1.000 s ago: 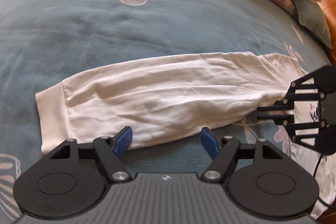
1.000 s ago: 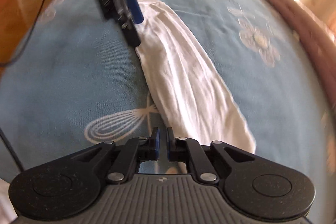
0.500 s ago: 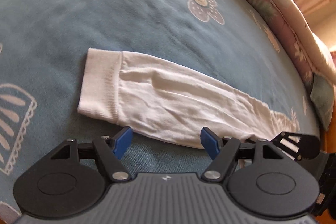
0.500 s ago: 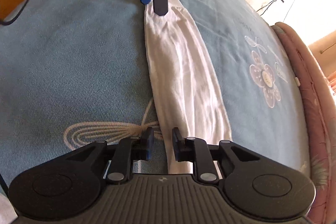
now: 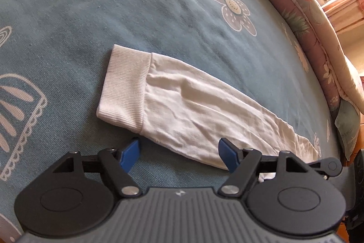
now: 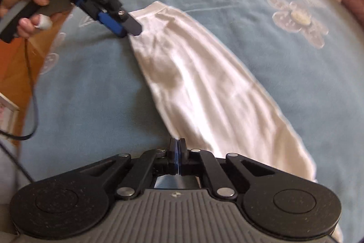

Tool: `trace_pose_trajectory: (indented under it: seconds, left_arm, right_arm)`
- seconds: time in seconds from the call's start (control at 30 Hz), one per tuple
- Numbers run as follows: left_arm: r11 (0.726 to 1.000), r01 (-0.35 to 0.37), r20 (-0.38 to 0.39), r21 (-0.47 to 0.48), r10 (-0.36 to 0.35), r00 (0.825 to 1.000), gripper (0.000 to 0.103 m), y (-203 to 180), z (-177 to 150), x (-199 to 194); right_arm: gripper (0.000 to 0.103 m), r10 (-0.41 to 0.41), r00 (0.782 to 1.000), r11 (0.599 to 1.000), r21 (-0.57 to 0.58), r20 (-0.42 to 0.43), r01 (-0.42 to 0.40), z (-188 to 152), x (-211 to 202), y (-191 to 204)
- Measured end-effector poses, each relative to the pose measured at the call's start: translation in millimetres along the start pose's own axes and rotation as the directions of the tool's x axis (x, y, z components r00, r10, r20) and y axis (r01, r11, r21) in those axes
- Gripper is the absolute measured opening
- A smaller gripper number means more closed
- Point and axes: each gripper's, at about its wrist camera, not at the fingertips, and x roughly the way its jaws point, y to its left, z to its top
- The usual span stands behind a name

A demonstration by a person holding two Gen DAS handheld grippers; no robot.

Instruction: Fold clothes

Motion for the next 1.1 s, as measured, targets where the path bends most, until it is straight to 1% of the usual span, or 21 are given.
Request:
trace_pose_trajectory:
  seconds: [0.1, 0.17, 0.2, 0.3, 0.33, 0.37, 0.47, 0.5, 0.57, 0.6, 0.67, 0.7, 0.73, 0.77, 0.83, 0.9, 0.97, 1.0, 1.03, 1.07, 1.1]
  left_arm:
    - [0.999, 0.021, 0.016, -0.047, -0.02, 1.0, 0.075, 5, 3, 2]
    - [0.996, 0.035, 0.041, -0.082, -0.032, 0.999, 0.076, 9, 3, 4]
    - [0.993, 0.047, 0.056, -0.104, -0.041, 0.998, 0.076, 11, 3, 4]
    - [0.986, 0.068, 0.1, -0.15, -0.053, 0.994, 0.076, 17, -1, 2]
    - [0.989, 0.049, 0.109, -0.138, -0.034, 0.994, 0.072, 14, -2, 2]
    - [0.994, 0.006, 0.114, -0.105, 0.006, 0.993, 0.065, 9, -2, 1]
    - [0.993, -0.116, 0.138, -0.015, 0.117, 0.983, 0.062, -6, -2, -2]
    - [0.99, -0.144, 0.146, 0.0, 0.142, 0.979, 0.062, -8, 0, -5]
    - [0.979, -0.203, 0.164, 0.031, 0.195, 0.967, 0.062, -12, 2, -12]
    - [0.966, -0.251, 0.18, 0.064, 0.236, 0.955, 0.062, -17, 3, -16]
    - [0.927, -0.346, 0.223, 0.148, 0.309, 0.924, 0.062, -31, 4, -23]
    - [0.908, -0.371, 0.25, 0.193, 0.321, 0.914, 0.063, -40, 4, -26]
    - [0.896, -0.376, 0.27, 0.238, 0.311, 0.911, 0.063, -49, 4, -28]
    - [0.888, -0.365, 0.28, 0.279, 0.288, 0.916, 0.063, -59, 4, -28]
    - [0.88, -0.312, 0.271, 0.358, 0.222, 0.937, 0.064, -83, 3, -21]
    - [0.869, -0.244, 0.245, 0.43, 0.148, 0.958, 0.066, -108, 0, -8]
    - [0.857, -0.159, 0.191, 0.49, 0.072, 0.979, 0.066, -129, -4, 11]
    - [0.847, -0.118, 0.163, 0.518, 0.038, 0.986, 0.066, -138, -6, 20]
    - [0.834, -0.09, 0.139, 0.544, 0.016, 0.99, 0.067, -145, -9, 31]
    - [0.82, -0.07, 0.117, 0.568, 0.004, 0.993, 0.068, -150, -12, 41]
    - [0.808, -0.063, 0.095, 0.586, 0.009, 0.995, 0.068, -154, -14, 52]
  right_arm:
    - [0.003, 0.075, 0.997, 0.997, 0.03, -0.007, -0.075, -8, 1, 17]
    - [0.004, 0.059, 0.998, 0.998, 0.033, -0.015, -0.059, -12, 2, 29]
    - [0.007, 0.051, 0.999, 0.998, 0.048, -0.011, -0.05, -14, 2, 33]
    - [0.01, 0.042, 0.999, 0.991, 0.13, 0.02, -0.044, -22, -4, 42]
    - [0.01, 0.029, 0.999, 0.987, 0.158, 0.03, -0.033, -24, -7, 44]
    - [0.012, 0.011, 0.999, 0.982, 0.187, 0.035, -0.017, -26, -11, 45]
    - [0.031, -0.074, 0.996, 0.952, 0.301, 0.041, 0.058, -36, -22, 42]
    - [0.039, -0.116, 0.992, 0.929, 0.357, 0.038, 0.095, -41, -28, 37]
    - [0.044, -0.192, 0.981, 0.867, 0.473, 0.029, 0.156, -54, -41, 25]
    - [0.046, -0.24, 0.971, 0.832, 0.519, 0.015, 0.197, -61, -47, 20]
    - [0.047, -0.331, 0.943, 0.762, 0.583, -0.022, 0.282, -76, -58, 13]
    - [0.047, -0.373, 0.927, 0.731, 0.602, -0.043, 0.323, -83, -62, 10]
    - [0.047, -0.412, 0.909, 0.712, 0.599, -0.065, 0.366, -90, -62, 8]
    - [0.046, -0.45, 0.888, 0.701, 0.578, -0.095, 0.418, -94, -60, 6]
    - [0.044, -0.508, 0.852, 0.697, 0.522, -0.122, 0.491, -97, -55, 5]
    - [0.038, -0.547, 0.829, 0.706, 0.467, -0.118, 0.532, -93, -50, 8]
    - [0.036, -0.579, 0.803, 0.715, 0.388, -0.138, 0.582, -85, -40, 13]
    - [0.028, -0.598, 0.786, 0.714, 0.341, -0.157, 0.612, -83, -33, 15]
    - [0.023, -0.615, 0.768, 0.71, 0.299, -0.178, 0.638, -82, -26, 17]
    - [0.018, -0.626, 0.756, 0.707, 0.27, -0.192, 0.654, -83, -20, 17]
    - [0.016, -0.627, 0.755, 0.711, 0.257, -0.192, 0.655, -85, -20, 18]
